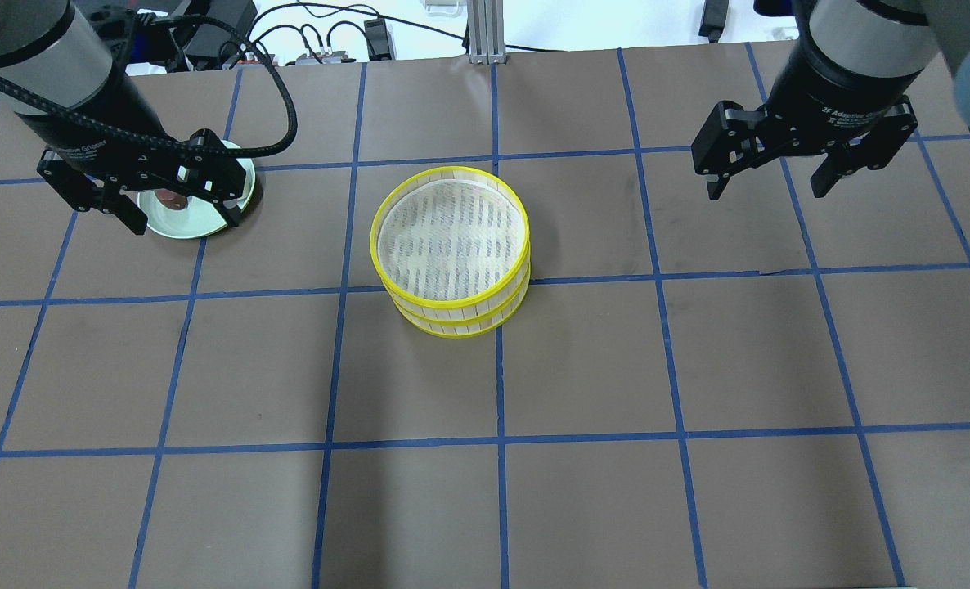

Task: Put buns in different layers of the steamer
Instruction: 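Move the left gripper over the green plate, right toward the steamer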

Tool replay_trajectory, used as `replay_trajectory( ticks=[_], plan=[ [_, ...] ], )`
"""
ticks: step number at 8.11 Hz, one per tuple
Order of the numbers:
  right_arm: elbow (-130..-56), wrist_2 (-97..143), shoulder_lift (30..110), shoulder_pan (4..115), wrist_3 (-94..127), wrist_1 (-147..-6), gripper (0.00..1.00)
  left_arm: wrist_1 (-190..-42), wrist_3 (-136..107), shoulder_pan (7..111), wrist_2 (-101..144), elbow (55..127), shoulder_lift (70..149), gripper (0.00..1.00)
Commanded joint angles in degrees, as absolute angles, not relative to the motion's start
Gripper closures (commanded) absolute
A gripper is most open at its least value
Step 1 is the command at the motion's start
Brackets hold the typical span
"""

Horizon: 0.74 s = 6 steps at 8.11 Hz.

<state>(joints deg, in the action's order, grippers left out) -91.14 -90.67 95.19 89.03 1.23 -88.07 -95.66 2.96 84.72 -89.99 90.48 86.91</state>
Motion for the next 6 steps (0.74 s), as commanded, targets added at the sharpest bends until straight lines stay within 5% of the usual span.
replay_trajectory(
  ticks=[1,6],
  plan=[
    [-91.1,-90.7,95.2,89.0,1.2,-88.1,0.00,-95.7,3.0,84.7,-90.0,90.5,86.9,0.00],
    [-91.1,-90.9,95.2,89.0,1.2,-87.8,0.00,-90.1,6.7,82.5,-90.6,90.8,92.2,0.00]
  ],
)
